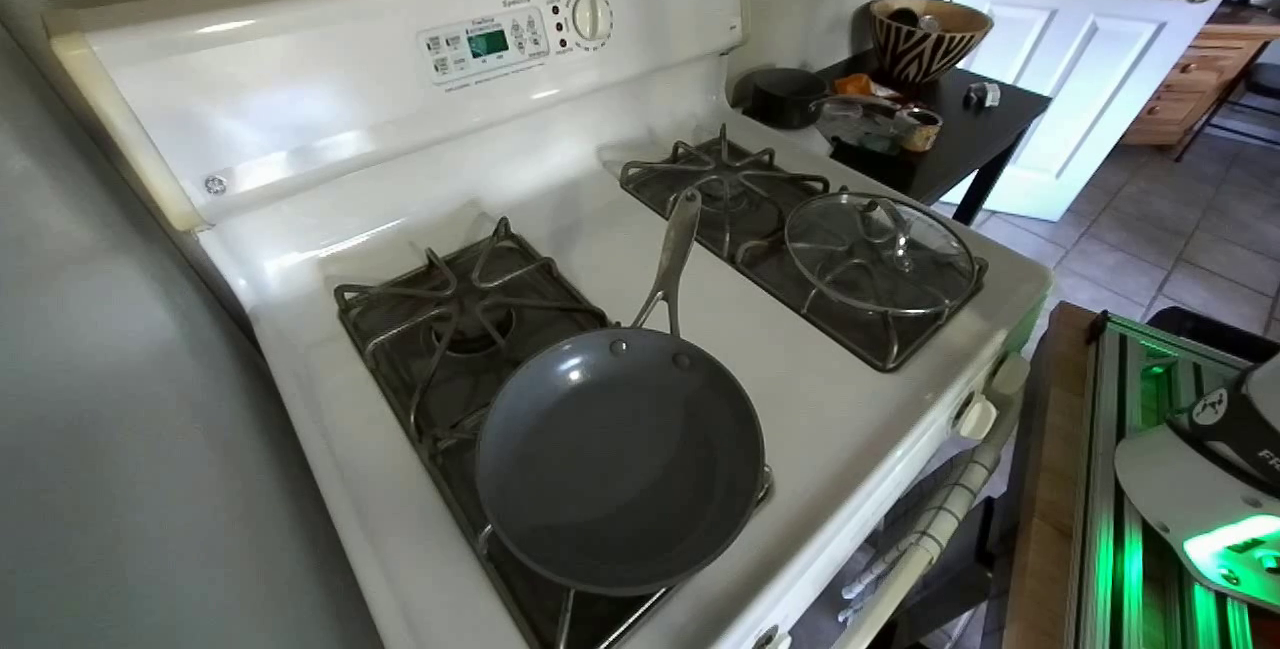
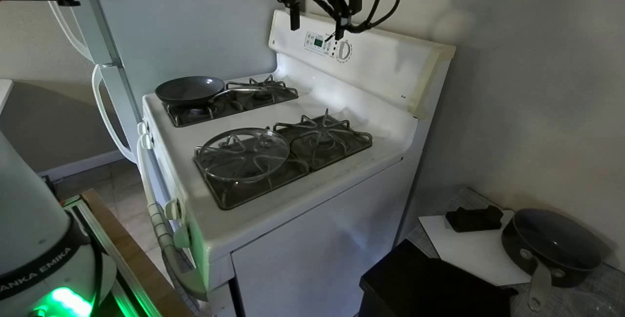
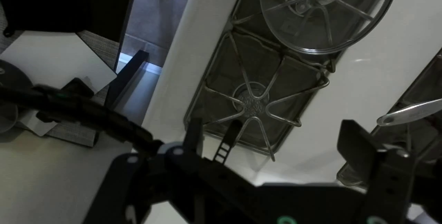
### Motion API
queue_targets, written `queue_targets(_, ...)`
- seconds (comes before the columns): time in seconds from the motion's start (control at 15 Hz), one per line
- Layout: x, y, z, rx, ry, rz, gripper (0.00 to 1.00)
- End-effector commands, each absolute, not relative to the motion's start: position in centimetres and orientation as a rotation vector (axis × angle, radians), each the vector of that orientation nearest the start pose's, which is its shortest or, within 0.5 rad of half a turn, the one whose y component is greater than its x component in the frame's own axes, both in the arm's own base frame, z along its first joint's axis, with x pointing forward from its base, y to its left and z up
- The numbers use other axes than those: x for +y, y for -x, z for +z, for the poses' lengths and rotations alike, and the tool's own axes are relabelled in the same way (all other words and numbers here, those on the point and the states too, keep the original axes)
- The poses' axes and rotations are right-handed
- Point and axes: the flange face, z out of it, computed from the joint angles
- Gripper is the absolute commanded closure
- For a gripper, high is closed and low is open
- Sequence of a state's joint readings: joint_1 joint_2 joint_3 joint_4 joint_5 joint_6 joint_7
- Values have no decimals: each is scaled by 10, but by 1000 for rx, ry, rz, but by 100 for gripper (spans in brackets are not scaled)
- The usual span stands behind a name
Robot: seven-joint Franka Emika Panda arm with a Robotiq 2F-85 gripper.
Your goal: Put the lid on the pan
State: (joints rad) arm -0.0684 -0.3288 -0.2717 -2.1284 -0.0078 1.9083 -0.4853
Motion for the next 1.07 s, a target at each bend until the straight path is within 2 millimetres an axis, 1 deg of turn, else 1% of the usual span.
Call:
queue_targets(0.0,-141,-416,525,-108,3134,-185,0)
queue_targets(0.2,-127,-409,504,106,3121,-80,0)
queue_targets(0.47,-113,-403,479,318,3097,0,0)
queue_targets(0.53,-108,-400,476,276,3085,10,0)
queue_targets(0.6,-116,-412,483,241,3095,7,0)
queue_targets(0.67,-114,-412,480,240,3095,16,0)
queue_targets(1.0,-115,-412,482,242,3096,9,0)
